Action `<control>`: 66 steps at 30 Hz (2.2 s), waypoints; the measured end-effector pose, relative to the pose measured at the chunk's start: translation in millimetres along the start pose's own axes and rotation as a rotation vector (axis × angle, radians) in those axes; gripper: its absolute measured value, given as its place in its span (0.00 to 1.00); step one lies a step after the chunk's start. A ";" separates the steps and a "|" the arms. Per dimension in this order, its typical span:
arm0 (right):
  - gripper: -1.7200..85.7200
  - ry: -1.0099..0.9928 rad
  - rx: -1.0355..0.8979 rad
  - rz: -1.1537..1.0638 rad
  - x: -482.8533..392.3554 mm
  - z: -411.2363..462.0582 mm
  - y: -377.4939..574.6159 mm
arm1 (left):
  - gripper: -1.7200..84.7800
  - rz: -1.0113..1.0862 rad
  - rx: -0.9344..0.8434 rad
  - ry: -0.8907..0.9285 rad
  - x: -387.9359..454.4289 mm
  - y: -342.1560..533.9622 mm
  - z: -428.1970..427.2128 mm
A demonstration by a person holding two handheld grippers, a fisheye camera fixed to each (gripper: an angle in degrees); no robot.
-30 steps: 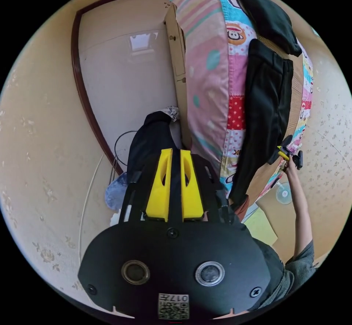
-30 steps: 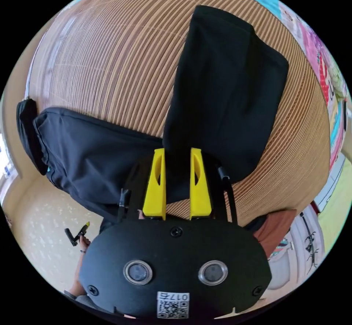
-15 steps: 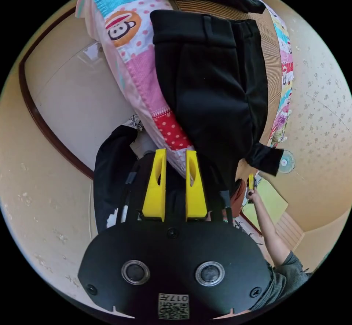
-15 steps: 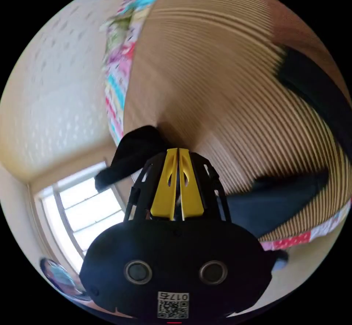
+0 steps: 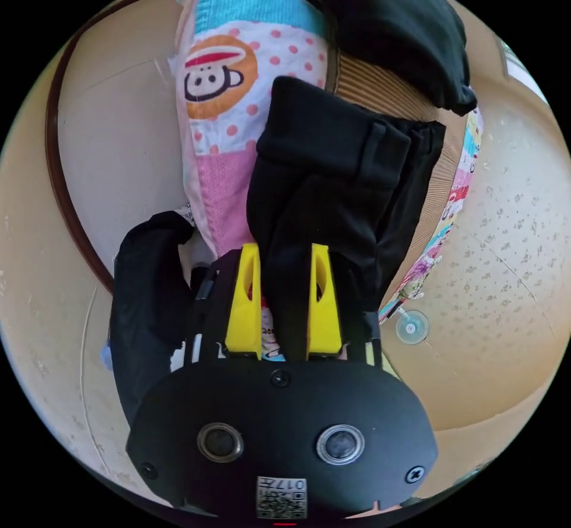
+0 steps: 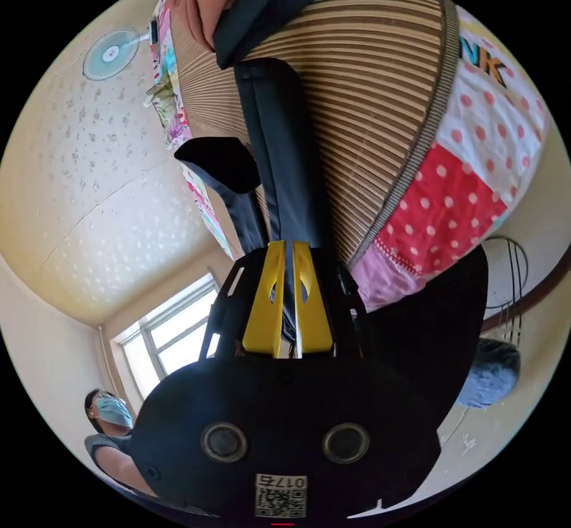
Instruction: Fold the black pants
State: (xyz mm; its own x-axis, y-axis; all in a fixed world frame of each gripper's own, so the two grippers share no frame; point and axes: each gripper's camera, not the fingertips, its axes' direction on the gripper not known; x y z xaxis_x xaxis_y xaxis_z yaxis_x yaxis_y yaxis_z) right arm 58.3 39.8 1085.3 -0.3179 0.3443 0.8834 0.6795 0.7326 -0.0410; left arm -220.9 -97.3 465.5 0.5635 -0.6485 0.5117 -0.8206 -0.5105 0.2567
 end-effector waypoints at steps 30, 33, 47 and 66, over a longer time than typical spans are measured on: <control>0.02 0.528 -0.098 -0.404 -234.8 -6.2 -63.0 | 0.07 0.279 -0.043 0.019 -6.1 67.2 -33.8; 0.03 0.408 -0.029 -0.259 -157.5 -51.4 -18.5 | 0.07 0.292 -0.065 0.041 -4.5 67.1 -34.2; 0.12 -0.133 0.121 0.377 19.9 -4.6 137.0 | 0.07 0.441 -0.243 -0.038 32.4 34.4 -27.5; 0.03 -0.058 0.196 -0.335 -133.0 -17.7 138.5 | 0.07 0.800 -0.497 0.255 70.3 24.5 -29.4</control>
State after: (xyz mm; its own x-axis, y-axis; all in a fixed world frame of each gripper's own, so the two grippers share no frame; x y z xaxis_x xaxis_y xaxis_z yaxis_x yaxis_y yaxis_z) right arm 206.4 85.1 970.4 -0.5412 0.0952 0.8355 0.3943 0.9063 0.1522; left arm -204.2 -138.9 531.8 -0.1672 -0.5284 0.8324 -0.9313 0.3618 0.0426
